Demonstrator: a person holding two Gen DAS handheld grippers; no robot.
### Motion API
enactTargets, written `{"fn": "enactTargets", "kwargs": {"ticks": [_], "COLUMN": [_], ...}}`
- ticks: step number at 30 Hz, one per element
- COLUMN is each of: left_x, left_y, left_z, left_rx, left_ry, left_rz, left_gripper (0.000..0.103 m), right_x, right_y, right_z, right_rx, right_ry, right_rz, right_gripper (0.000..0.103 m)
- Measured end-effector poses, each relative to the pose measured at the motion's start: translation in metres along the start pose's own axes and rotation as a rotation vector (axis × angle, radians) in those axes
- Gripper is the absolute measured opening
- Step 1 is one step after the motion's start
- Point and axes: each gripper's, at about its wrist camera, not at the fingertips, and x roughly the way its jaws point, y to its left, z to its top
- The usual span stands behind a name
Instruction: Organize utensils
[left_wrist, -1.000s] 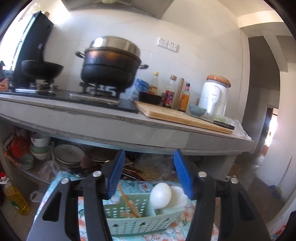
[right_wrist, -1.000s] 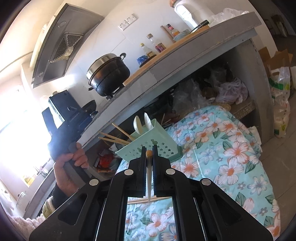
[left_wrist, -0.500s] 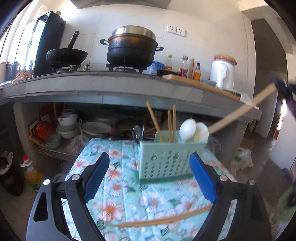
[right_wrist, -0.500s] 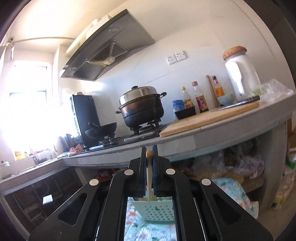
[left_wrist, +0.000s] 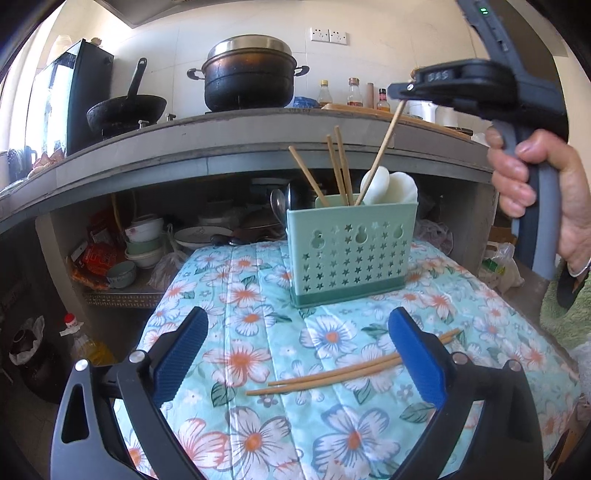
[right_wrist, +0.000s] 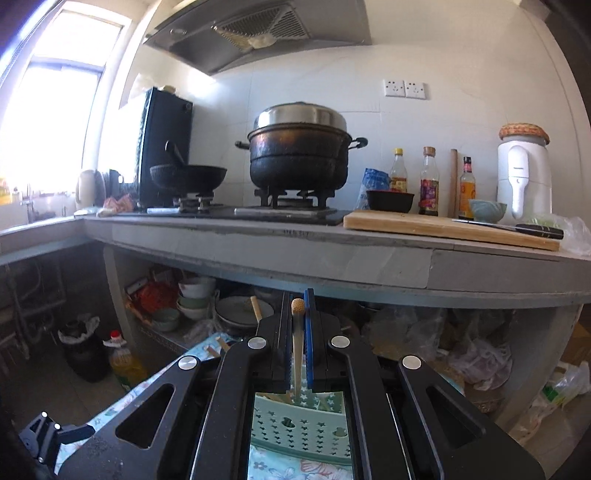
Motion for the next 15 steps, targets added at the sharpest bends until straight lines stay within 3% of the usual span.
{"fn": "enactTargets", "kwargs": {"ticks": [5,7,9,15], "left_x": [0.0,-0.001,-0.001,0.003], "left_y": [0.005,0.007,0.009,0.005], "left_z": [-0.003,-0.001,0.001,0.005], "left_rx": [0.002,-0.005,-0.013,-0.001], "left_ry": [0.012,0.007,0.005,0.005], "left_rz": [0.002,0.002,0.006,0.001], "left_gripper": [0.097,0.097,0.097,0.097], "right_x": [0.012,0.004,-0.009,-0.065], "right_y": [0.005,0.002,-0.006,-0.033], "right_z": [-0.01,-0.006,0.002,0.011], "right_rx": [-0.014,0.011,0.046,0.139], "right_ry": [0.074,0.063,0.038,-0.022], "right_rz": [0.01,0.024,0.042,0.074], "right_gripper": [0.006,0.024,0.034,0.042]}}
